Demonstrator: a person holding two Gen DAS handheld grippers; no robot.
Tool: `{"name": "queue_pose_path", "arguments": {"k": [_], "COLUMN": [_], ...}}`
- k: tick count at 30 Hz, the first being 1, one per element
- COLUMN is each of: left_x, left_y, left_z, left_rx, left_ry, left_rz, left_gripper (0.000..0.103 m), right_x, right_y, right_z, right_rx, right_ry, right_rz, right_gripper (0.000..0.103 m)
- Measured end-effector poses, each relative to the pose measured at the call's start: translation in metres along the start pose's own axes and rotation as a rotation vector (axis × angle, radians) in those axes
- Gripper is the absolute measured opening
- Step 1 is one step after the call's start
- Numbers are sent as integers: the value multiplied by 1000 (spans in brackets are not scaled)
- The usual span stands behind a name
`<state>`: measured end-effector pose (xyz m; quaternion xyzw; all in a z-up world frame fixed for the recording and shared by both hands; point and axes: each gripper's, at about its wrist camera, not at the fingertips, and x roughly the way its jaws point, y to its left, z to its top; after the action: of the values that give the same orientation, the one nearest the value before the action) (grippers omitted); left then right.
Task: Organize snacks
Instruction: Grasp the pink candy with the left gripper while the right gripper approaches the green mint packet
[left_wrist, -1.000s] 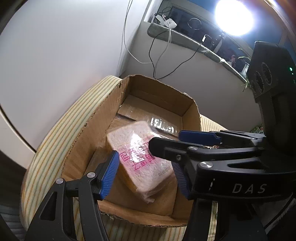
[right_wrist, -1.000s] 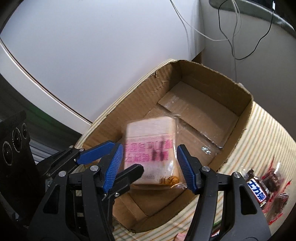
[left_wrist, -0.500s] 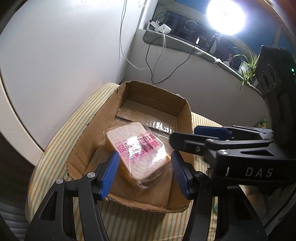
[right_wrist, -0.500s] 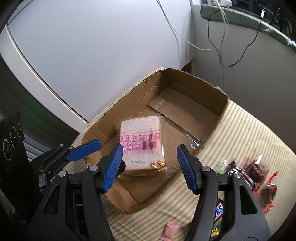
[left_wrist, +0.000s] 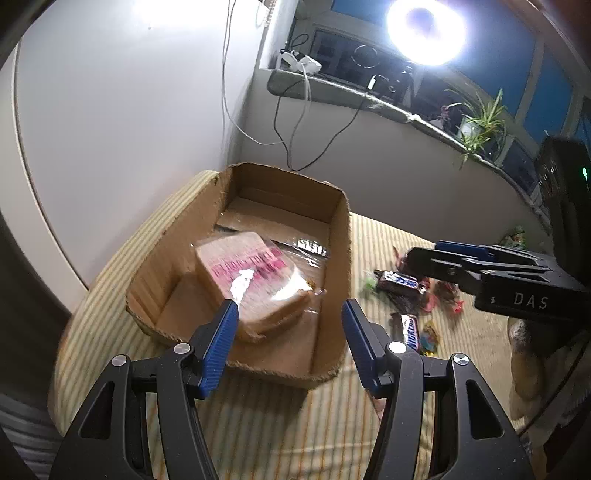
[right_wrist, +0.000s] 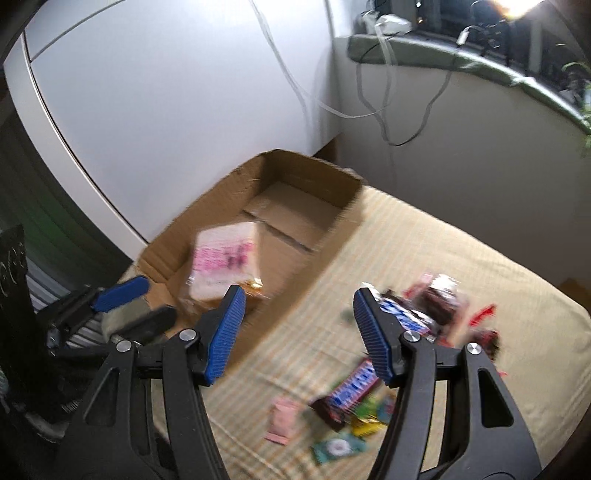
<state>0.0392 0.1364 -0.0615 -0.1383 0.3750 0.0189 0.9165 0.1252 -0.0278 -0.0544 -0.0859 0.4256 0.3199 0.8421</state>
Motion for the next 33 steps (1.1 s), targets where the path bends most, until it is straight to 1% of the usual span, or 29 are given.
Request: {"name": "queue_pose_path", "arguments": {"k": [2,6,9,13,16,18,20,21,23,26,32,33], "left_x": [-1,-1,0,3,6,10,13,16,22,33,45,46], "left_y": [-1,-6,-12,-25,-33,-41,-48,-51,-56,-62,-66,-67], "left_z": [-5,-17,-25,-39,-48,-55,-61,-64,-68,-74,-79,-79], "left_rx": [6,5,6,29,43,59,72,77,80,77,68,67], "left_ry": [2,22,37,66,88,115,134,146,170,211,247,251], "left_rz": [-10,-27,-44,-70,-90,-108,-119,-126,-139,-157,-170,-169], "left_gripper": [57,57,57,57,56,52,46,44,37,32,29,29], "right_x": [-8,-21,-28,-33,-32,-28,-22,-20,-14,-6,5,7], "right_y": [-7,-25,-35,-43,-44,-40,-34,-30,-26,-20,-19,-20], "right_z": [-9,-28,-45,-68,-86,-98,-109,-114,-123,-132,-139,-140], "right_rx": [-5,-16,-28,-50,-68,-100,-139,-155,-182,-195,-201,-205], "right_ry": [-18,-26,-17,14,35,54,76,85,109,130,153,157], "right_rz": [-30,-93,-136,-168,-164,-160,-156,-154,-128,-99,-67,-65], "right_gripper": [64,64,64,64,64,64,64,64,64,64,63,60]}}
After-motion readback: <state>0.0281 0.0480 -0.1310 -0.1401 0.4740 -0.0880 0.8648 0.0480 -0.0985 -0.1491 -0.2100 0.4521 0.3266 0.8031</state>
